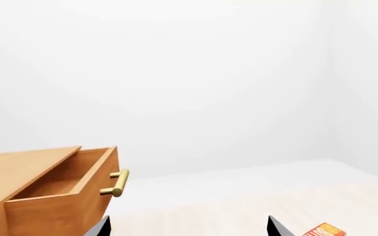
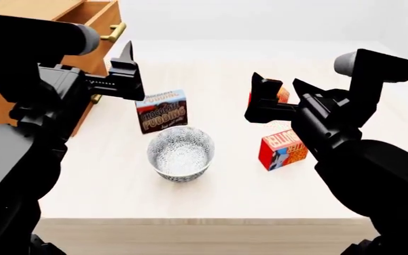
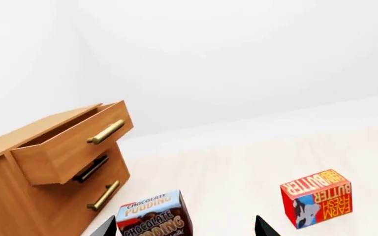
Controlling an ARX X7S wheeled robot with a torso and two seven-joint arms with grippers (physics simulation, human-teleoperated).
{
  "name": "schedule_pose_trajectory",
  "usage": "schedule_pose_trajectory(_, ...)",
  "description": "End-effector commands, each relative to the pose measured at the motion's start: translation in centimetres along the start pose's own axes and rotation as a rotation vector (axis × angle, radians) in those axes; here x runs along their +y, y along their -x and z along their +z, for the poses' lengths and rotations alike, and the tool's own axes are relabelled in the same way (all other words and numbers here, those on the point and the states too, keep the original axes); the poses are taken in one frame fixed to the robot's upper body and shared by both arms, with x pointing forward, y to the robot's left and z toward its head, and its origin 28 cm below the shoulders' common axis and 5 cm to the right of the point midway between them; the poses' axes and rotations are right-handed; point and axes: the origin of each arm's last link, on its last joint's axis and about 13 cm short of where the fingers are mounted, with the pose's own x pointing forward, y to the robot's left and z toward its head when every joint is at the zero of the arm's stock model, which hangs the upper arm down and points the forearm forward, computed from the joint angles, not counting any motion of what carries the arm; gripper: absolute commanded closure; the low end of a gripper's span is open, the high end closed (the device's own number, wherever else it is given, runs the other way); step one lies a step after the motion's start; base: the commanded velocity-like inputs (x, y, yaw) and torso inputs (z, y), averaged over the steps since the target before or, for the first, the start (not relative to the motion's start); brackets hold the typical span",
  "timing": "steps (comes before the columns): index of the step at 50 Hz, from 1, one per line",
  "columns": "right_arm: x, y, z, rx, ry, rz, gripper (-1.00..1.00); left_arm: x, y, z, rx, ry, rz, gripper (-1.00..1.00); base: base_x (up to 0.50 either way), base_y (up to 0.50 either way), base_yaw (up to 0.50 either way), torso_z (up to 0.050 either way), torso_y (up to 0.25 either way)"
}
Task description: Put the butter at the front in the top drawer of the cabinet and close it.
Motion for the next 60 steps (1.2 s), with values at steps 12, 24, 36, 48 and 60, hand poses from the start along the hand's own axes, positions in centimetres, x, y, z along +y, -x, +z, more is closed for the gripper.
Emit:
schedule_pose_trajectory(12,-0.08,-0.23,0.12,0.002,-0.017,0.005,-1.0,-0.24,-0.4,-0.09,-0.005,-0.028,-0.015,-1.0,0.17,0.0,0.0,0.0,0.0)
schedule_pose_trajectory(24,-0.1,-0.37,0.0,0.003,-0.041,0.014,-1.0,-0.1,-0.4,-0.26,-0.012,-0.037,-0.018,-1.0,0.17,0.0,0.0,0.0,0.0)
schedule_pose_trajectory(36,-0.04,-0.53,-0.12,0.011,-0.038,0.008,-1.0,0.18,-0.47,-0.4,-0.017,-0.038,-0.009,-1.0,0.17,0.0,0.0,0.0,0.0)
schedule_pose_trajectory(48,0.08,-0.67,-0.01,0.009,-0.037,0.016,-1.0,0.13,-0.6,-0.49,-0.019,-0.042,-0.015,-1.0,0.17,0.0,0.0,0.0,0.0)
schedule_pose_trajectory(60,0.11,-0.66,-0.02,0.006,-0.039,0.019,-1.0,0.17,-0.58,-0.46,-0.022,-0.048,-0.015,-1.0,0.17,0.0,0.0,0.0,0.0)
